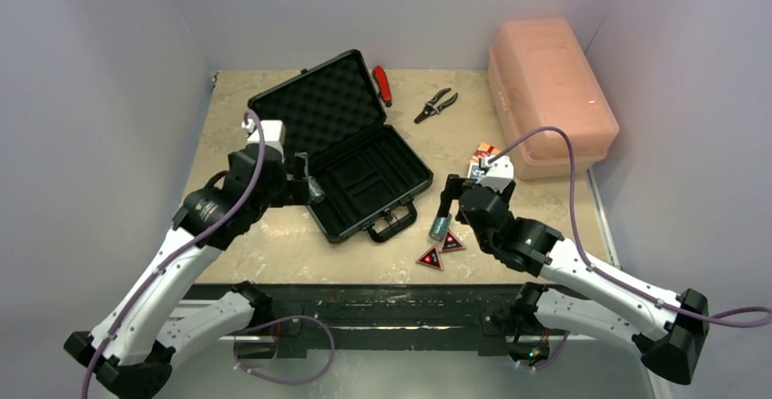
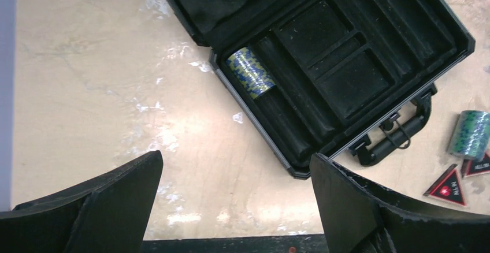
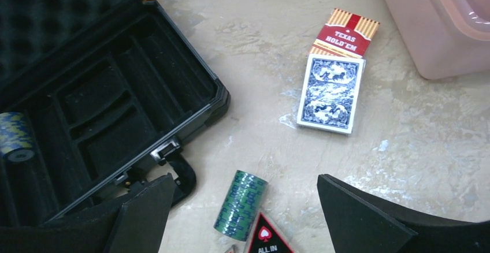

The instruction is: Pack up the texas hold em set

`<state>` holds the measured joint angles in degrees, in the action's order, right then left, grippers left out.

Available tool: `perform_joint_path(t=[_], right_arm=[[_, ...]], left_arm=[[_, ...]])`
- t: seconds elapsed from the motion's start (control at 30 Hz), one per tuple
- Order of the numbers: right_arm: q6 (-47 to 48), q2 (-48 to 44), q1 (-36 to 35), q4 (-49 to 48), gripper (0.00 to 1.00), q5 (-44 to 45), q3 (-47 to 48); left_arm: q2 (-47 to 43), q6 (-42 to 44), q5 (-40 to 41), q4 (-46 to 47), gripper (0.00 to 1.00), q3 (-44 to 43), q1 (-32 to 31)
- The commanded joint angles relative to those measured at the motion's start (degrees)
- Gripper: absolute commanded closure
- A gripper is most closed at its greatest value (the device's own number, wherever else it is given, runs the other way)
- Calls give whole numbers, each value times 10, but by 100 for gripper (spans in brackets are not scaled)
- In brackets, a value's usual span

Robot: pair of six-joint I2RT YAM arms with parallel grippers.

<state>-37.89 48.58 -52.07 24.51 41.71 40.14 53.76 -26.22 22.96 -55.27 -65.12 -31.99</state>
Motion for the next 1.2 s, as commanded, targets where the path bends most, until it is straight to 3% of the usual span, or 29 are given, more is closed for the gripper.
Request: perform_joint_path(t=[0.0,0.17,0.33,0.57,1.17], right_arm=[[-4,30,5,17,1,45,26],[-5,81,36,29,1,32,61],[11,161,133,21,1,-66,85],[2,291,189,58,1,-76,158],[73,408,303,-3,1,-153,199]], left_arm=[[-69,74,25,32,0,65,1],[-150,87,-28,105,0,137,2],[-125,98,-34,75,0,114,2],[-108,114,-63,80,0,115,2],[-99,127,-84,86,2,114,3]])
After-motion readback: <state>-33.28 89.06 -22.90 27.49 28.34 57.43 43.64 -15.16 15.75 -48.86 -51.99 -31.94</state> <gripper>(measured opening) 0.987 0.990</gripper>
